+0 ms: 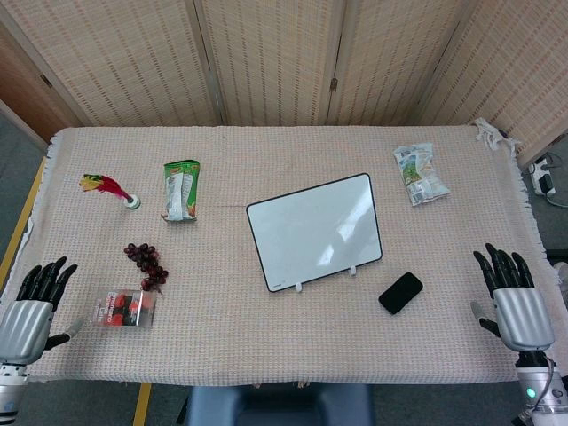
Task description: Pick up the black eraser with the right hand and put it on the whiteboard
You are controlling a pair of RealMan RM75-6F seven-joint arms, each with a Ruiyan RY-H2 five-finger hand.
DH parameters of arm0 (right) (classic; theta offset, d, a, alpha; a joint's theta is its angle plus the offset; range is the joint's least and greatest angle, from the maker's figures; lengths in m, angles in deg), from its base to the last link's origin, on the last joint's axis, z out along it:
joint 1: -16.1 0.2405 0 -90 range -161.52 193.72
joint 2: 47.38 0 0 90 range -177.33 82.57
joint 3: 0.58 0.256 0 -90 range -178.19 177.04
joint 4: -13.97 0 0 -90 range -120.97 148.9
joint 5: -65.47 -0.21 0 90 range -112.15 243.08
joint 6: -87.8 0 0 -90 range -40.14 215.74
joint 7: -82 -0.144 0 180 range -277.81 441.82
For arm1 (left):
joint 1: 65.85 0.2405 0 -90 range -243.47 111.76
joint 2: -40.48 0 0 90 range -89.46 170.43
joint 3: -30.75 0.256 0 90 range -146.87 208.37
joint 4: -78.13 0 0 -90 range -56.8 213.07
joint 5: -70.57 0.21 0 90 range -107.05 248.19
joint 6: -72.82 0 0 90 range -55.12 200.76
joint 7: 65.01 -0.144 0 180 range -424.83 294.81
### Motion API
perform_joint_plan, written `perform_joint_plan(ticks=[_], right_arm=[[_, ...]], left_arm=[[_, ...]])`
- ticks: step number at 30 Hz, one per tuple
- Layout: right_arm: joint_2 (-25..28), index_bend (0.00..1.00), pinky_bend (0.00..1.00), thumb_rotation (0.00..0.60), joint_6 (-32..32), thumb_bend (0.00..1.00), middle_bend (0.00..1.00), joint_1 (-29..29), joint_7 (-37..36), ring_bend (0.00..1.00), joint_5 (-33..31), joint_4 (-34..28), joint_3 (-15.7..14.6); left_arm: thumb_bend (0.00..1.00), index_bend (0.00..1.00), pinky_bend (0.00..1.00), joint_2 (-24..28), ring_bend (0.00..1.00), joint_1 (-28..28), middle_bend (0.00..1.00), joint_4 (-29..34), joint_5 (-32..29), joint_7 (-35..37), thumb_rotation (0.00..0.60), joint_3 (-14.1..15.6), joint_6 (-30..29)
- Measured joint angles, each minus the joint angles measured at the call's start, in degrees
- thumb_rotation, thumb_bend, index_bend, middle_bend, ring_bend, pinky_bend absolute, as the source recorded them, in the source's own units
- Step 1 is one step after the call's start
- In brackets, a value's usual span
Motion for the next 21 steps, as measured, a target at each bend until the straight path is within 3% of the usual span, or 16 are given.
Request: perform_joint_plan(ticks=[12,21], right_arm=[[0.3,0.01,0.0,0.6,-4.9,0.37,0.0,1.7,4.5,0.0,0.9,-0.4,-1.5],[1.3,0.23,0.0,0.6,-12.0,0.37,0.0,6.0,24.5,0.0,-0.5,-4.6,-2.2]], left_arm=[[0.28,0.0,0.0,-0.4,0.0,-0.9,0.0,0.5,1.1,-0.4,0.6,0.3,0.9],[0.28,0.0,0.0,-0.3,0.0,-1.2,0.0,1.0,-0.7,-0.3,0.6,-0.1,2.0]])
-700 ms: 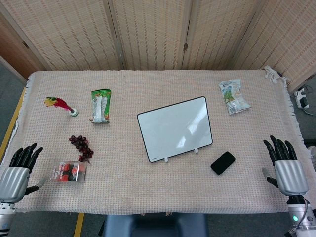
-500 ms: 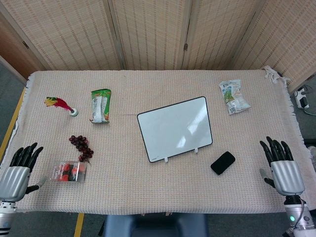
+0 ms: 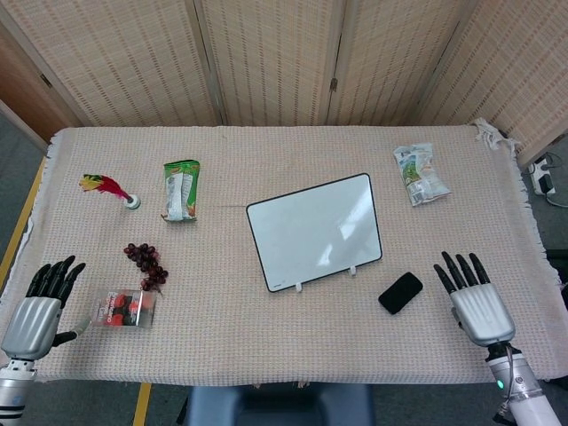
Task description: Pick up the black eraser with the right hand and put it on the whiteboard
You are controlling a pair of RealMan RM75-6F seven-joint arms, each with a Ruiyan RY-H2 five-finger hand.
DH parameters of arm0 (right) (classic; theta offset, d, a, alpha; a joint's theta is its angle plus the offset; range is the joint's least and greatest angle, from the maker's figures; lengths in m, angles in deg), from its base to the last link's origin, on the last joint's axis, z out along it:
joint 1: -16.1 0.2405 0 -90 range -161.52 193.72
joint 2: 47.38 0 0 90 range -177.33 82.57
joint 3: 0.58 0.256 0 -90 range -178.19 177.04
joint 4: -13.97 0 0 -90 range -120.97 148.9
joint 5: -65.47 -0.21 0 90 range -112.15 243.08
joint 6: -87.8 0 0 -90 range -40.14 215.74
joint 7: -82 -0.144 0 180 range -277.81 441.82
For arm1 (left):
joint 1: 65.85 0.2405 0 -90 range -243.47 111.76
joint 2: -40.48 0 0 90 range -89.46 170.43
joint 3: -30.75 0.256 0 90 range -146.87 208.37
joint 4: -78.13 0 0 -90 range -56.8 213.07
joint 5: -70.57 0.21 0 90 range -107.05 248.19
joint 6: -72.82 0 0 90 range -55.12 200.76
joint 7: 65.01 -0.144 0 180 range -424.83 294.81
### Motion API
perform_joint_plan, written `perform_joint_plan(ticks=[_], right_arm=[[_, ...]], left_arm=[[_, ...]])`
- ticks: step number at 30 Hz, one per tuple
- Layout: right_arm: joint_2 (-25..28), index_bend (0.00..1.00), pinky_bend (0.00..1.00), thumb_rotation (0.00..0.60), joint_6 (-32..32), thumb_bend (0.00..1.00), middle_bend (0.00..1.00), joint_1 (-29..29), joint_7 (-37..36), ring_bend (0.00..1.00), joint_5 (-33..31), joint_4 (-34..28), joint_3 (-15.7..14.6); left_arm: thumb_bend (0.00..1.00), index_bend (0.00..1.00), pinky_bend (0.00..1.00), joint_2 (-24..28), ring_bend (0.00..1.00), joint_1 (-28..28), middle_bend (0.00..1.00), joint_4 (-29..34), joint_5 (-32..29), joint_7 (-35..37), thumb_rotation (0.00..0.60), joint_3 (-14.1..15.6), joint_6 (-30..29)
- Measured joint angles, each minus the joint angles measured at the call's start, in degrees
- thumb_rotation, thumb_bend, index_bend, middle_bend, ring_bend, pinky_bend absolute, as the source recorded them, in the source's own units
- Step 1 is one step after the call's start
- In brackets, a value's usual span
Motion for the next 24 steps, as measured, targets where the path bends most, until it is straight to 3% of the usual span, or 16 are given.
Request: perform_joint_plan(ticks=[8,16,24], right_arm=[[-2.2,0.28,0.0,0.6,-10.2,0.37,0.0,6.2,11.7,0.0,-6.5,-1.8,-0.1],[-7.6,0.29,0.0,0.6,-11.6,0.37,0.0,9.1,16.5,0.0,-10.0,1.6,0.2],[-9.5,0.29,0.0,0.6,-12.2,0.37,0.0,10.8,17.8,0.0,-11.4,3.6,-0.3]], left_arm=[[0.28,0.0,0.0,0.1,0.0,0.2,0.0,0.2,-1.0,-1.0,0.6,0.0,0.2],[0.28,0.0,0.0,0.4,0.0,0.4,0.0,0.7,-1.4,-0.9,0.6,-0.1,0.3],[0.28,0.0,0.0,0.3,0.0,0.3,0.0,0.6,-1.7,-1.1,0.6,-0.1,0.7]])
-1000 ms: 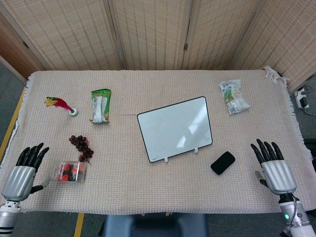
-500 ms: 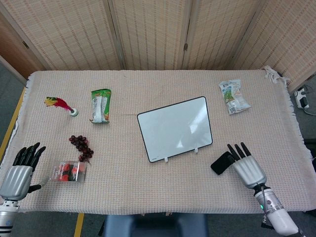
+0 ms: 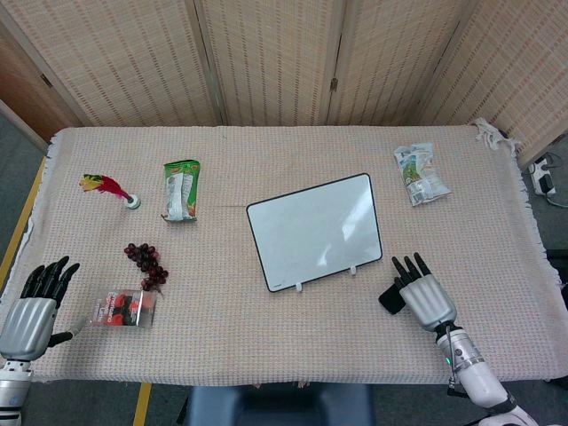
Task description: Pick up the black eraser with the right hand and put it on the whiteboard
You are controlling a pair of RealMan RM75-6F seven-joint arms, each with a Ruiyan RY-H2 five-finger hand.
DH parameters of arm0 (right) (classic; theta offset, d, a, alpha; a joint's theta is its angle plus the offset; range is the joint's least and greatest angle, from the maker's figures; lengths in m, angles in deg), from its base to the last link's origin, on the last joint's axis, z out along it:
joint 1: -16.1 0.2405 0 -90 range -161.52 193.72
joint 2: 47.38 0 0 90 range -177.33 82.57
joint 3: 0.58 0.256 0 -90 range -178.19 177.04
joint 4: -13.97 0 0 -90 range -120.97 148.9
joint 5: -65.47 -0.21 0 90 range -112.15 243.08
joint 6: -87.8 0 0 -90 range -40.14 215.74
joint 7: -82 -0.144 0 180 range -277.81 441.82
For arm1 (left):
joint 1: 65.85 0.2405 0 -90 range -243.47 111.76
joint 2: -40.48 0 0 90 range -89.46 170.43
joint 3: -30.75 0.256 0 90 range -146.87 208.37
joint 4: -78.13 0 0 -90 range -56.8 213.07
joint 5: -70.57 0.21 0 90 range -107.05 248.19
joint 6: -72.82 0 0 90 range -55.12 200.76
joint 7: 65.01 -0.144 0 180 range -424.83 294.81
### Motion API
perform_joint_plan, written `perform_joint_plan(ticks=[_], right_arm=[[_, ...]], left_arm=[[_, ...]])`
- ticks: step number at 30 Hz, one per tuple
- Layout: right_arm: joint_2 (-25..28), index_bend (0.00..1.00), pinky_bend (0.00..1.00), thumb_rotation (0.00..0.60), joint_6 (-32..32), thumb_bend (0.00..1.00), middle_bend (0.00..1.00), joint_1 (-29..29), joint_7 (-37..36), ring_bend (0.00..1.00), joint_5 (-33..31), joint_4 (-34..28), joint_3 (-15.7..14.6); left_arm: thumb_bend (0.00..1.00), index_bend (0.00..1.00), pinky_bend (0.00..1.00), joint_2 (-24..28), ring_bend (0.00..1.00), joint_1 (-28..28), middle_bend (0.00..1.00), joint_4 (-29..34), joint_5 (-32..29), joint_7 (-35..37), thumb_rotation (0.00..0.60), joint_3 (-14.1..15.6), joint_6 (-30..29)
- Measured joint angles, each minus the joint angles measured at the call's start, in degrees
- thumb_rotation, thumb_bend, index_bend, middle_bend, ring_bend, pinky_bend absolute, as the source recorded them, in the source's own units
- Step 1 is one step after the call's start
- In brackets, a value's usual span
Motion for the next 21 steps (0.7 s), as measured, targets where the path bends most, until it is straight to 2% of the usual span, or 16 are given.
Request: perform_joint_plan(ticks=[9,21], right_arm=[[-2.0,0.29,0.0,0.6,-0.8,0.37,0.0,1.2,-0.5,0.0,-1.7,3.2,-0.7],[-4.2,0.28,0.0,0.6,0.3,0.37,0.0,1.9,-3.6,0.0,-0.6,6.6,-1.5]], left_arm=[[0.28,0.0,0.0,-0.1,0.0,-0.2,0.0,-0.5,0.5,0.2,0.6,0.2,0.0],[0.28,0.0,0.0,0.4,0.0,-0.2,0.0,-0.3,1.1,1.1,0.6,0.5,0.0]])
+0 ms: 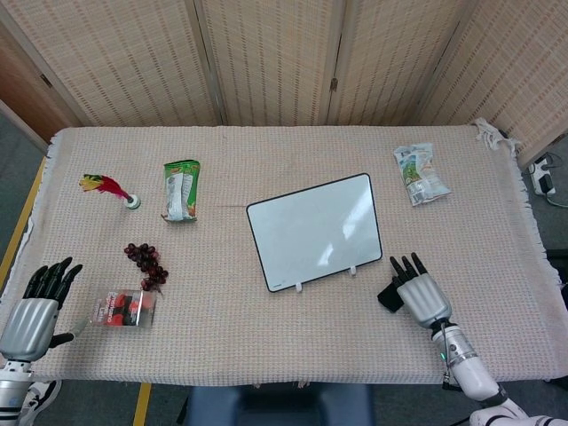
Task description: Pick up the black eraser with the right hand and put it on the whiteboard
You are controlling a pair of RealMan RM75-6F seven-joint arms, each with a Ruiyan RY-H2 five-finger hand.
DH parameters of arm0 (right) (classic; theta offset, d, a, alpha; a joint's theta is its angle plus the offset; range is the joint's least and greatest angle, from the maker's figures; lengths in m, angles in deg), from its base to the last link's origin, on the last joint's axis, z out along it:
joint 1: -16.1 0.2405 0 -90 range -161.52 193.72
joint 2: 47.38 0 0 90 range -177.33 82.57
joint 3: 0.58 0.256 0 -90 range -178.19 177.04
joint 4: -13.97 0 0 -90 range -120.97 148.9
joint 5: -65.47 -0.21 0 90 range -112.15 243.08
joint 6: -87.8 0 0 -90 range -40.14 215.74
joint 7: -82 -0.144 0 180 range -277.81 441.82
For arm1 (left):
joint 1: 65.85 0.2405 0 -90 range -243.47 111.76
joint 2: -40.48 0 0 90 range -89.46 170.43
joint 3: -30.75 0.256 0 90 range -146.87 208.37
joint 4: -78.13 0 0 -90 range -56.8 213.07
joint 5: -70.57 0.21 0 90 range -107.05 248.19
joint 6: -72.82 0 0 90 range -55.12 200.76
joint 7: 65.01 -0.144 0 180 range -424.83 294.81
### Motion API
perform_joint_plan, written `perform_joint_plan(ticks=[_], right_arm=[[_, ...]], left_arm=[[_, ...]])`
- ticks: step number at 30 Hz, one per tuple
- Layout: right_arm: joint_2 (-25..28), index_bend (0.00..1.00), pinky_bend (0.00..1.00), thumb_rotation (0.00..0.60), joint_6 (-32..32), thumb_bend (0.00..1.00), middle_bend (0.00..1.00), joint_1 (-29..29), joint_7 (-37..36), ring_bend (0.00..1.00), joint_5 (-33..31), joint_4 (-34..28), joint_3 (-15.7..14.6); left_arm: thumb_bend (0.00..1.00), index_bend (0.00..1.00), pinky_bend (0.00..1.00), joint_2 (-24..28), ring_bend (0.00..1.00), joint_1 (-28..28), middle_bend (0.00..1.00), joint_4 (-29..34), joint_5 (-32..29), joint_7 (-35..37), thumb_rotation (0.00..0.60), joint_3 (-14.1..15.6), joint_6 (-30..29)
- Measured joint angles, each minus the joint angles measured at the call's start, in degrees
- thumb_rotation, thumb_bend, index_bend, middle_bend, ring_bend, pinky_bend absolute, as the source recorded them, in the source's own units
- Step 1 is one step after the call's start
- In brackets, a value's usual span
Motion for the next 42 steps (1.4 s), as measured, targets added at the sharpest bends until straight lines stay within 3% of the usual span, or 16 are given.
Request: perform_joint_plan(ticks=[17,20,23,28,36,42], right_arm=[[-1.7,0.29,0.0,0.6,0.5,0.37,0.0,0.7,-2.2,0.0,0.9,2.7,-0.8],[-1.9,0.37,0.0,0.6,0.6,0.37,0.0,0.7,-2.3,0.02,1.0,3.0,-0.9],[-2.2,0.52,0.0,0.6,1.2,0.37,0.01,0.7,-2.6,0.07,1.7,3.4,-0.9],[-3.3,0.68,0.0,0.6,4.5,0.37,0.11,0.2,-6.3,0.15,5.9,5.6,-1.1],[-5.4,0.71,0.0,0.6,10.5,0.37,0.14,-0.6,-14.0,0.16,11.7,9.6,-0.4],[-9.0,0.7,0.0,0.6,17.0,0.37,0.14,-0.7,-15.9,0.16,15.4,11.9,2.0]], left_arm=[[0.28,0.0,0.0,0.0,0.0,0.0,0.0,0.0,-0.1,-0.1,0.6,0.1,0.0],[0.28,0.0,0.0,0.1,0.0,0.0,0.0,0.0,-0.1,0.0,0.6,0.1,0.1],[0.28,0.0,0.0,0.1,0.0,0.1,0.0,0.0,0.0,0.1,0.6,0.1,-0.1],[0.28,0.0,0.0,0.0,0.0,0.1,0.0,0.0,-0.2,-0.2,0.6,0.1,0.1],[0.28,0.0,0.0,0.1,0.0,0.1,0.0,0.2,-0.5,-0.2,0.6,0.1,0.2],[0.28,0.0,0.0,0.1,0.0,0.0,0.0,0.4,-0.5,-0.3,0.6,0.1,0.4]])
